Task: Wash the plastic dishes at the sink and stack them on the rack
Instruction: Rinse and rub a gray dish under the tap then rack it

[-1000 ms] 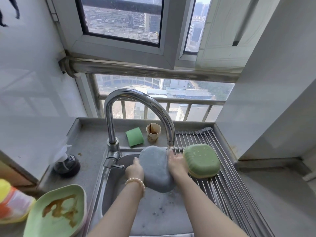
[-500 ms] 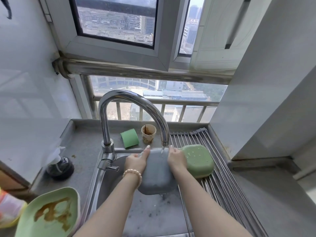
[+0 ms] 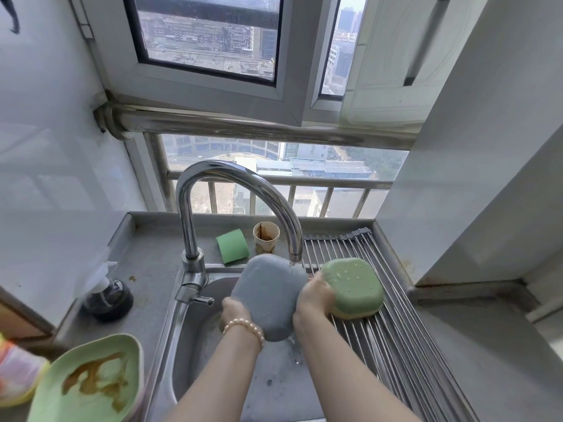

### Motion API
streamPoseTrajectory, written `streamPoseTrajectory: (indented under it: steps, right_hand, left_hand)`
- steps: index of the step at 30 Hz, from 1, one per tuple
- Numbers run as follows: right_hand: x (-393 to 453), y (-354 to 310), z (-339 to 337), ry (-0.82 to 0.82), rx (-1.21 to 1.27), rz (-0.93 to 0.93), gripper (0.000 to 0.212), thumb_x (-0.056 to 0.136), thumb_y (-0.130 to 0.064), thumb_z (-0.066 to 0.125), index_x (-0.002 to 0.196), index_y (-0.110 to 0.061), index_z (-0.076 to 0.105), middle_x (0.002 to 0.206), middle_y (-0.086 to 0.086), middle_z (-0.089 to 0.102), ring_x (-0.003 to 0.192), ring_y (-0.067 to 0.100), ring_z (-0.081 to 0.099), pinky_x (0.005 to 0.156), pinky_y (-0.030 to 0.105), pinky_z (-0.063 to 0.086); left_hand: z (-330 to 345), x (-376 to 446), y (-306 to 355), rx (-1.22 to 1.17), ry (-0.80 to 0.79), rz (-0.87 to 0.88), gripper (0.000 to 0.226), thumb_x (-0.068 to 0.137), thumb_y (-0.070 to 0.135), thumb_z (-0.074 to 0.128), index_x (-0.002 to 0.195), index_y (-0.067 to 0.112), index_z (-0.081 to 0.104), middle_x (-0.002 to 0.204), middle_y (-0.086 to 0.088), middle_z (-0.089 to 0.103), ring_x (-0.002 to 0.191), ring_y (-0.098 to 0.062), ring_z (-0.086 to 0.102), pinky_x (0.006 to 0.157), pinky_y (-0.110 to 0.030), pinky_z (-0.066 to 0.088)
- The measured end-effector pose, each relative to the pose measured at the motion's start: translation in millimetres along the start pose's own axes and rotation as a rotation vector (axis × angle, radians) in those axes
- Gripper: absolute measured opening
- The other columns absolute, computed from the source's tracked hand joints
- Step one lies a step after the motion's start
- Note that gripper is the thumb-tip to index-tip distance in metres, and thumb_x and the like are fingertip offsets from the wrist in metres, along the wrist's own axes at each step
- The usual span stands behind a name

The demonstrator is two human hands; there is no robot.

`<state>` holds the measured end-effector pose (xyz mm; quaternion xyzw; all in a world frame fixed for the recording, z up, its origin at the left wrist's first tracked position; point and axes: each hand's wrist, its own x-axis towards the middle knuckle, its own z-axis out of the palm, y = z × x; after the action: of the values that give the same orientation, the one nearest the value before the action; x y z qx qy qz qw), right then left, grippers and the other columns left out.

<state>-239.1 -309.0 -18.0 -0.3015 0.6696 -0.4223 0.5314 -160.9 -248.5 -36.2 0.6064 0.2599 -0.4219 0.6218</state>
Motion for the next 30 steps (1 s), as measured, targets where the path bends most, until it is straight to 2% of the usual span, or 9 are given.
streamPoseTrajectory:
  steps: [3, 6, 11, 13, 17, 22, 24, 26, 30]
  right_hand:
    - [-40, 8, -1, -0.048, -0.138, -0.274, 0.037, 0.102, -0.034, 0.033, 0.083, -0.01, 0.053, 0.069, 0.0, 0.056, 0.063, 0.014, 0.053, 0.056, 0.028, 0.042]
    - [-49, 14, -3, -0.114, -0.136, -0.364, 0.043, 0.101, -0.043, 0.031, 0.085, -0.008, 0.051, 0.07, 0.001, 0.057, 0.063, 0.016, 0.055, 0.059, 0.031, 0.045]
    - [-10, 1, -16, -0.22, -0.162, -0.279, 0.056, 0.101, -0.042, 0.032, 0.058, -0.01, 0.049, 0.058, 0.003, 0.051, 0.059, 0.018, 0.049, 0.06, 0.03, 0.041]
    - [0, -6, -23, -0.263, -0.275, -0.389, 0.06, 0.1, -0.045, 0.032, 0.052, -0.011, 0.04, 0.054, 0.005, 0.046, 0.056, 0.02, 0.044, 0.062, 0.036, 0.04]
    - [2, -14, -37, -0.498, -0.714, -0.863, 0.064, 0.095, -0.063, 0.022, 0.048, -0.021, 0.031, 0.048, -0.004, 0.038, 0.051, 0.017, 0.04, 0.055, 0.034, 0.032]
    - [-10, 6, -50, -0.677, -0.985, -1.548, 0.059, 0.098, -0.053, 0.028, 0.057, -0.019, 0.053, 0.059, -0.001, 0.051, 0.053, 0.021, 0.053, 0.044, 0.023, 0.038]
    - [-19, 10, -53, -0.88, -1.061, -1.478, 0.05, 0.096, -0.046, 0.036, 0.072, -0.013, 0.065, 0.079, 0.005, 0.061, 0.073, 0.025, 0.059, 0.06, 0.029, 0.048]
    - [-27, 12, -60, -1.068, -1.095, -1.198, 0.056, 0.097, -0.051, 0.028, 0.091, -0.011, 0.067, 0.102, 0.005, 0.063, 0.097, 0.025, 0.057, 0.082, 0.035, 0.046]
    - [-21, 12, -66, -0.806, -1.475, -0.991, 0.095, 0.082, -0.072, -0.004, 0.12, -0.007, 0.053, 0.129, 0.011, 0.052, 0.122, 0.027, 0.046, 0.098, 0.036, 0.036]
  left_hand:
    - [2, -6, 8, 0.101, 0.091, 0.073, 0.039, 0.1, 0.009, 0.034, 0.129, -0.012, 0.047, 0.135, -0.026, 0.05, 0.122, -0.036, 0.051, 0.093, -0.036, 0.042]
    - [-1, -6, 8, 0.158, -0.034, 0.058, 0.041, 0.103, 0.015, 0.029, 0.135, -0.004, 0.046, 0.135, -0.024, 0.05, 0.123, -0.038, 0.051, 0.094, -0.041, 0.045]
    - [-22, 8, -2, 0.03, -0.284, -0.232, 0.026, 0.092, 0.016, 0.038, 0.085, 0.013, 0.063, 0.063, -0.008, 0.067, 0.052, -0.023, 0.064, 0.047, -0.029, 0.054]
    - [-27, 4, -1, 0.206, -0.393, -0.284, 0.034, 0.094, 0.033, 0.038, 0.08, 0.009, 0.058, 0.059, -0.01, 0.059, 0.053, -0.024, 0.058, 0.058, -0.032, 0.052]
    - [-28, 4, 9, 0.378, -0.562, -0.342, 0.084, 0.088, 0.073, 0.029, 0.12, -0.002, 0.049, 0.122, -0.024, 0.056, 0.116, -0.043, 0.052, 0.087, -0.056, 0.044]
    - [-28, -1, 20, 0.2, -0.636, -0.424, 0.068, 0.088, 0.06, 0.046, 0.111, -0.004, 0.057, 0.107, -0.028, 0.064, 0.09, -0.045, 0.062, 0.078, -0.056, 0.05]
    - [-29, -8, 22, 0.127, -0.638, -0.391, 0.045, 0.093, 0.038, 0.044, 0.099, -0.005, 0.057, 0.08, -0.023, 0.067, 0.062, -0.037, 0.065, 0.052, -0.043, 0.055]
    - [-30, -12, 20, 0.036, -0.645, -0.314, 0.036, 0.09, 0.023, 0.037, 0.091, -0.007, 0.057, 0.073, -0.023, 0.066, 0.063, -0.037, 0.063, 0.054, -0.04, 0.053]
    - [-21, -12, 5, -0.059, -0.616, -0.191, 0.044, 0.063, 0.019, 0.036, 0.096, -0.003, 0.054, 0.095, -0.023, 0.058, 0.081, -0.037, 0.054, 0.072, -0.041, 0.047]
